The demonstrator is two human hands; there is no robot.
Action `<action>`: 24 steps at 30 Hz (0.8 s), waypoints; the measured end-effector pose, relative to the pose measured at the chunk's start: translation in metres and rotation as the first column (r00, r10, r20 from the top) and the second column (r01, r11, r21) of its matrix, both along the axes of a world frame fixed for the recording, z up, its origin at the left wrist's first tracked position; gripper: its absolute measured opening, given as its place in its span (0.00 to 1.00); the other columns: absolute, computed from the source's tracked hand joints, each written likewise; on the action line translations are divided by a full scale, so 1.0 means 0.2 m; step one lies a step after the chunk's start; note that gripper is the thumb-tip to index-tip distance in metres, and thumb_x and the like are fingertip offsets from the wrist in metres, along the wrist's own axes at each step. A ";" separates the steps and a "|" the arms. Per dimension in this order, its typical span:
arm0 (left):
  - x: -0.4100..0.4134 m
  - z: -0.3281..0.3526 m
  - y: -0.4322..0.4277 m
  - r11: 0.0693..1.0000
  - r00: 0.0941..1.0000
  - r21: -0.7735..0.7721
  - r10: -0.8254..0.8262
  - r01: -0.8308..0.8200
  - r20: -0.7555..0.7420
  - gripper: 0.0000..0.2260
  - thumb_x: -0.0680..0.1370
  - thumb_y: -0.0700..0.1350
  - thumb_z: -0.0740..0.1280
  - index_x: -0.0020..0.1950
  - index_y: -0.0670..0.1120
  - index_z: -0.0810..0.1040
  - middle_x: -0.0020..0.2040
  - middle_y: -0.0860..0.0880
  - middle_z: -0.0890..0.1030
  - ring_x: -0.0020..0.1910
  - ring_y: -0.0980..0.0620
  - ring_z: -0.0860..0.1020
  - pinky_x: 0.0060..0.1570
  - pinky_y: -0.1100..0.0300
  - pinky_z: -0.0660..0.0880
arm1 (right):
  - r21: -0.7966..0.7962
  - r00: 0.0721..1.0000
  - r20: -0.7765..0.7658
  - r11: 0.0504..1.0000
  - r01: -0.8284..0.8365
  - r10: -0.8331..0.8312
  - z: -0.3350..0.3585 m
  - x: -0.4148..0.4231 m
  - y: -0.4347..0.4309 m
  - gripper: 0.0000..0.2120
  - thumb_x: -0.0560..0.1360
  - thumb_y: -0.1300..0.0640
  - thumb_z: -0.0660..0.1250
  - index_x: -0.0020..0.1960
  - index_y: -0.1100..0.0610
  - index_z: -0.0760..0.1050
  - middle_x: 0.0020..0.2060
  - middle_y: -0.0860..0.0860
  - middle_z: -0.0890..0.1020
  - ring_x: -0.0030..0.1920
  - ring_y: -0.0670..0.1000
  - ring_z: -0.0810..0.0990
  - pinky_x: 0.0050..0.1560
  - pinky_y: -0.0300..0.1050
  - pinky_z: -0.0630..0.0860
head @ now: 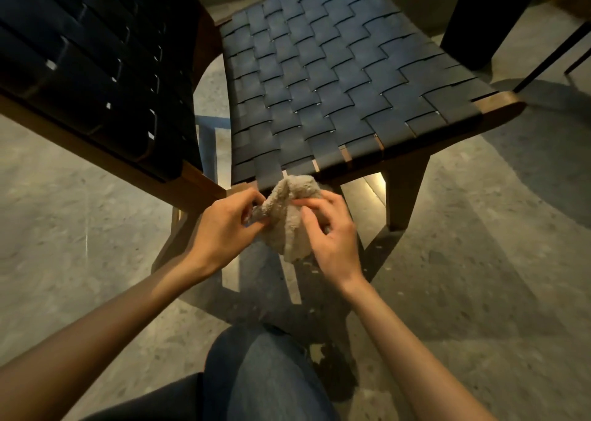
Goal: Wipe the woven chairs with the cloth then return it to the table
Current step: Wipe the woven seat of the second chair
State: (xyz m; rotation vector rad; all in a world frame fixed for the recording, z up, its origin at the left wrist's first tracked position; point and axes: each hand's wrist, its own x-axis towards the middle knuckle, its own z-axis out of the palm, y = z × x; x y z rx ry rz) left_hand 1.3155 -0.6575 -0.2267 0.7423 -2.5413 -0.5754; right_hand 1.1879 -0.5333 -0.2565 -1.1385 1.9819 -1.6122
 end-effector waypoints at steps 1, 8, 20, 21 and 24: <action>0.00 0.01 0.01 1.000 1.000 0.009 0.013 -0.014 0.009 0.07 0.72 0.43 0.73 0.47 0.45 0.78 0.34 0.56 0.73 0.31 0.60 0.71 0.30 0.71 0.65 | 0.027 0.998 -0.042 0.998 0.054 -0.053 0.01 -0.02 0.02 0.05 0.77 0.58 0.66 0.52 0.54 0.78 0.55 0.48 0.75 0.57 0.45 0.75 0.57 0.48 0.77; 0.04 -0.07 0.07 0.924 0.972 0.322 0.232 -0.206 -0.045 0.07 0.74 0.36 0.68 0.45 0.47 0.74 0.34 0.52 0.77 0.31 0.59 0.79 0.26 0.71 0.73 | 0.114 0.792 -0.519 0.892 0.437 -0.321 0.04 -0.11 0.05 0.10 0.71 0.60 0.71 0.51 0.52 0.76 0.43 0.48 0.77 0.51 0.51 0.72 0.53 0.41 0.53; 0.09 -0.12 -0.01 0.301 0.518 0.808 0.856 -0.506 0.006 0.12 0.81 0.44 0.60 0.64 0.46 0.66 0.58 0.46 0.74 0.54 0.48 0.76 0.58 0.54 0.75 | 0.063 0.858 -0.514 0.997 0.038 -0.001 0.05 0.04 -0.22 0.10 0.75 0.64 0.69 0.56 0.59 0.79 0.45 0.53 0.83 0.43 0.48 0.81 0.45 0.40 0.78; 0.09 -0.11 -0.01 0.270 0.478 0.827 0.878 -0.493 -0.002 0.11 0.82 0.43 0.59 0.64 0.46 0.65 0.58 0.45 0.74 0.52 0.50 0.76 0.57 0.56 0.75 | 0.070 0.860 -0.511 0.997 0.017 0.021 0.06 0.05 -0.23 0.10 0.75 0.63 0.69 0.57 0.59 0.79 0.46 0.53 0.83 0.45 0.49 0.81 0.46 0.41 0.78; 0.14 -0.09 -0.04 0.261 0.378 0.835 0.923 -0.484 -0.069 0.12 0.81 0.42 0.60 0.64 0.47 0.65 0.54 0.49 0.72 0.52 0.52 0.74 0.57 0.57 0.75 | 0.016 0.879 -0.477 1.000 0.004 0.004 0.11 0.13 -0.32 0.10 0.75 0.62 0.69 0.57 0.59 0.79 0.46 0.53 0.83 0.45 0.50 0.81 0.46 0.42 0.78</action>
